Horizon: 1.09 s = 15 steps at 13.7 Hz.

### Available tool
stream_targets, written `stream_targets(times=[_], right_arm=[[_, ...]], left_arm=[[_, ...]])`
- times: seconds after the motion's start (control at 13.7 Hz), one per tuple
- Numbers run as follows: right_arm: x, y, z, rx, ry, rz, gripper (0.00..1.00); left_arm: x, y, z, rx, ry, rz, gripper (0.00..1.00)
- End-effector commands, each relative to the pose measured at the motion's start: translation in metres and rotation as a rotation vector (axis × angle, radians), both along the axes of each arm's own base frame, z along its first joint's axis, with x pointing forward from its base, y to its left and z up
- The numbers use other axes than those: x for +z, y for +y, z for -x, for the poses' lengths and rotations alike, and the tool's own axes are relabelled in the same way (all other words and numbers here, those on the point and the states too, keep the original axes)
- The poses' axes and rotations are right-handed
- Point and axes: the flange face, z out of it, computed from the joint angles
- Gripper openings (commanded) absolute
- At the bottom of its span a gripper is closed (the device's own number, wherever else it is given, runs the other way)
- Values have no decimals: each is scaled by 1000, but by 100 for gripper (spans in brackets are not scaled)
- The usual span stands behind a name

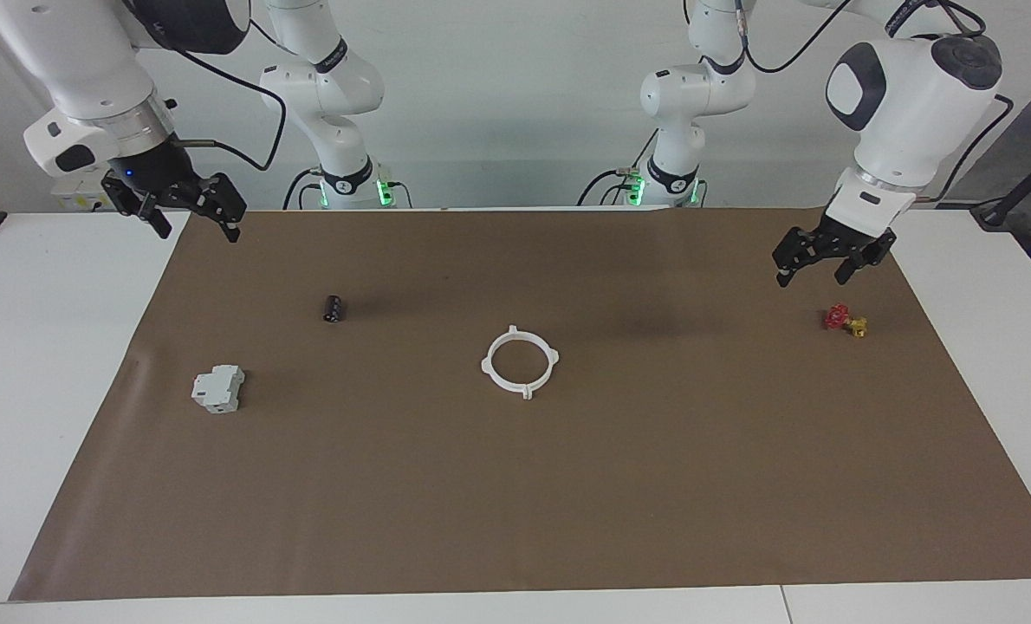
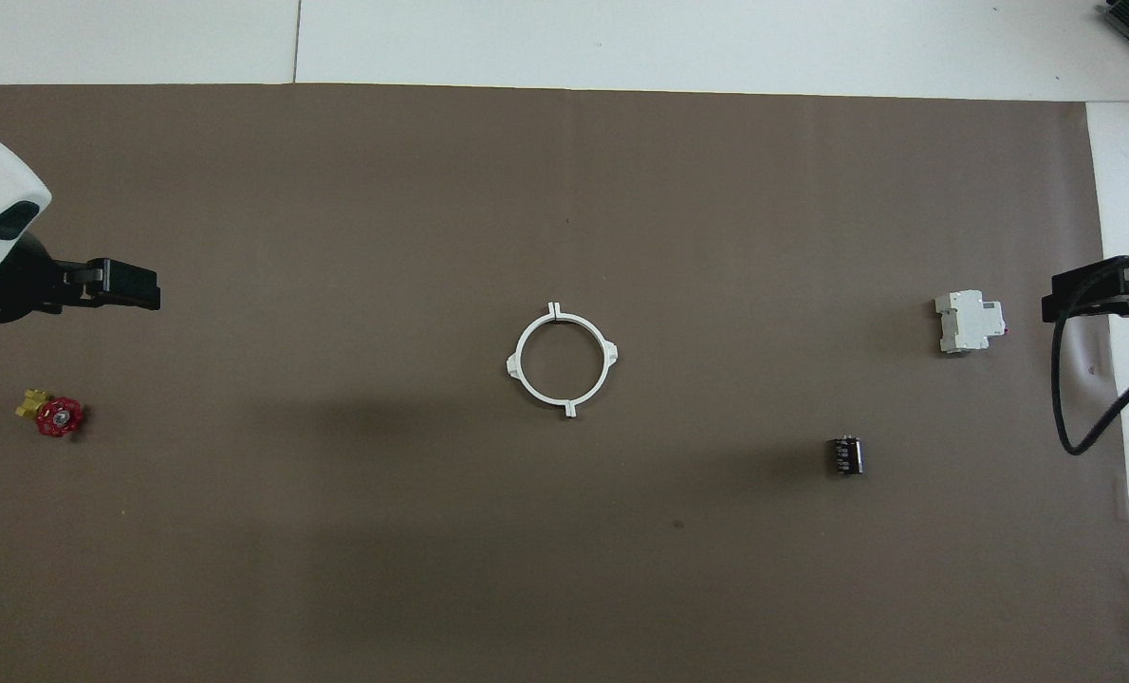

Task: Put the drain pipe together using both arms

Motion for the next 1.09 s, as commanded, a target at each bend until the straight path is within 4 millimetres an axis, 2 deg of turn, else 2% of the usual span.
stream_targets(times=[0.0,0.15,0.8,1.02], right_arm=[[-1,-3,1,14,-7,-1,100],[-1,-3,1,14,-6,-1,100],[-1,-3,1,14,-6,-1,100],[-1,-3,1,14,-6,-1,100]], left_arm=[[3,-10,3,-3,5,-3,100],[4,-3,1,6,-4,-3,100],[3,-3,-3,-1,-12,-10,100],[10,-7,-10,-10,-13,-14,100]])
